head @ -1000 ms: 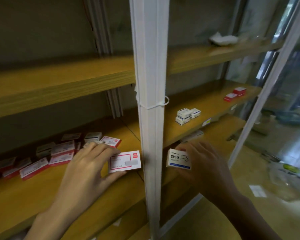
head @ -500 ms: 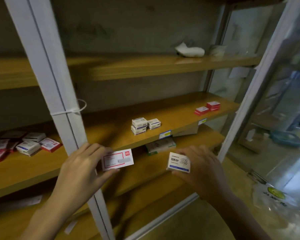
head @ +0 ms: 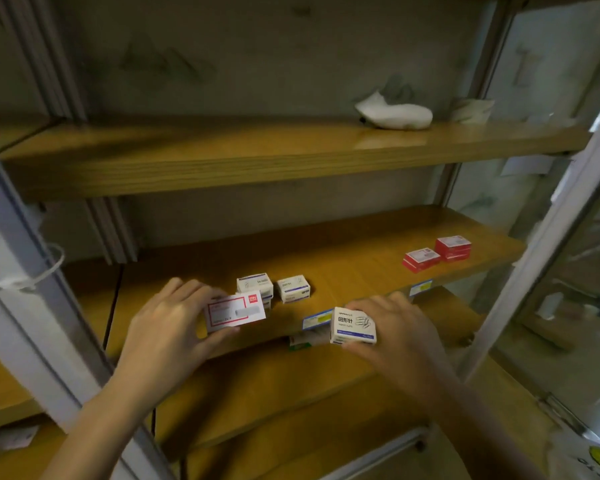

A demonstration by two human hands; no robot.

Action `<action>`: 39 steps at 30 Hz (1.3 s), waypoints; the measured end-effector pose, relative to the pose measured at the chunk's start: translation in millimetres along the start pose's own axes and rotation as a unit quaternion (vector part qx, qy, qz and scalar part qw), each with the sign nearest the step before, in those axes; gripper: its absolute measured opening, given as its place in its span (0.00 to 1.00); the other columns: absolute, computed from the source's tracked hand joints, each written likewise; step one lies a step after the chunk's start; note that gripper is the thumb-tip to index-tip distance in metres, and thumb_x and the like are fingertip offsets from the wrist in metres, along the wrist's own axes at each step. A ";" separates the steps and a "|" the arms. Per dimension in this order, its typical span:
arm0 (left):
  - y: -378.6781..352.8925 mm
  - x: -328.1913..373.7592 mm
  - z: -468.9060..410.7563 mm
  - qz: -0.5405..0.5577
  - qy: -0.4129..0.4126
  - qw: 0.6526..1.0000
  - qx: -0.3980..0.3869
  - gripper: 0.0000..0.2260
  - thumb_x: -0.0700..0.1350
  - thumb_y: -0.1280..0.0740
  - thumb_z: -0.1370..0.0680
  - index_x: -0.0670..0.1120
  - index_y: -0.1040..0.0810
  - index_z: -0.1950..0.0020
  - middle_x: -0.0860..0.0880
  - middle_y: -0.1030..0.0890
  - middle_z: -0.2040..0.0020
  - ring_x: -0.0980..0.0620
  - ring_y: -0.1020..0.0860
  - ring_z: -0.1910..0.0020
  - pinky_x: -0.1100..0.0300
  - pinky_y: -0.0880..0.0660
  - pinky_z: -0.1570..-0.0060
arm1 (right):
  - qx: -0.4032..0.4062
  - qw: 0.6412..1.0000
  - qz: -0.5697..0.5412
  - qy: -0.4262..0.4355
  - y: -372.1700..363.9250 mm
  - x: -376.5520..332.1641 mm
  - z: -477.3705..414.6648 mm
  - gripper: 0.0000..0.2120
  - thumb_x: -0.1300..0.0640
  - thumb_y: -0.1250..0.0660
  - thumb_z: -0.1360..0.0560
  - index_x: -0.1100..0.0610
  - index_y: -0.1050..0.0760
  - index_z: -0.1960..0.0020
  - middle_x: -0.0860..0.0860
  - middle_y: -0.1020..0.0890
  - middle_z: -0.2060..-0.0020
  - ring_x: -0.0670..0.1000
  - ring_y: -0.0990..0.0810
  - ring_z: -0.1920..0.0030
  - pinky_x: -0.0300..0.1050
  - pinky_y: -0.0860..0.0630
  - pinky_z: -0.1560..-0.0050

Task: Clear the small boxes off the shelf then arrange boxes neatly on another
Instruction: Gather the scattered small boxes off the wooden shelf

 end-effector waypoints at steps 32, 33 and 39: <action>-28.9 16.8 -79.0 -0.062 0.126 0.990 0.022 0.22 0.54 0.27 0.35 0.45 0.22 0.45 0.48 0.20 0.51 0.49 0.26 0.53 0.59 0.32 0.60 | -0.101 0.973 -0.021 0.204 -46.5 28.9 -138.3 0.24 0.44 0.39 0.26 0.46 0.39 0.32 0.44 0.30 0.36 0.45 0.35 0.36 0.42 0.37 0.38; -33.2 23.5 -85.3 -0.062 0.120 0.991 0.019 0.23 0.55 0.27 0.34 0.45 0.22 0.44 0.48 0.20 0.51 0.49 0.26 0.52 0.59 0.32 0.60 | -0.100 0.974 -0.016 0.203 -37.8 40.3 -134.6 0.23 0.45 0.39 0.26 0.46 0.38 0.33 0.44 0.29 0.37 0.45 0.33 0.37 0.41 0.36 0.40; -58.8 81.0 -132.8 -0.026 0.076 0.997 0.016 0.24 0.60 0.34 0.35 0.46 0.22 0.46 0.49 0.19 0.52 0.50 0.26 0.53 0.59 0.34 0.61 | -0.122 0.975 0.005 0.186 -4.6 121.6 -121.5 0.18 0.45 0.41 0.25 0.44 0.35 0.36 0.41 0.28 0.40 0.43 0.32 0.40 0.39 0.36 0.41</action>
Point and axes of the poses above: each hand's wrist, its own z-axis away from the middle knuckle, its own y-axis out of the back of the hand, x = y × z, the point moved 8 cm from there along -z, towards the middle knuckle
